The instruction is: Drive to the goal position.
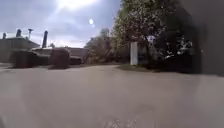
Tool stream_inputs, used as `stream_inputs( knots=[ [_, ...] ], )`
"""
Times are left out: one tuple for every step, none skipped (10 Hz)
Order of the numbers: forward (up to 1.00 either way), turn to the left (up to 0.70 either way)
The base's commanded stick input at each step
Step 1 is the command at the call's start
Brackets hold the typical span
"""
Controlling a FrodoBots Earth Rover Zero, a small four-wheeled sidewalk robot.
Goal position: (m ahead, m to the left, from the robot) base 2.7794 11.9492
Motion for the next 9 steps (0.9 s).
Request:
stream_inputs(
  knots=[
    [1.00, 0.00],
    [1.00, 0.00],
    [1.00, 0.00],
    [0.54, 0.00],
    [0.00, 0.00],
    [0.00, 0.00],
    [0.00, 0.00],
    [0.00, 0.00],
    [0.00, 0.00]
  ],
)
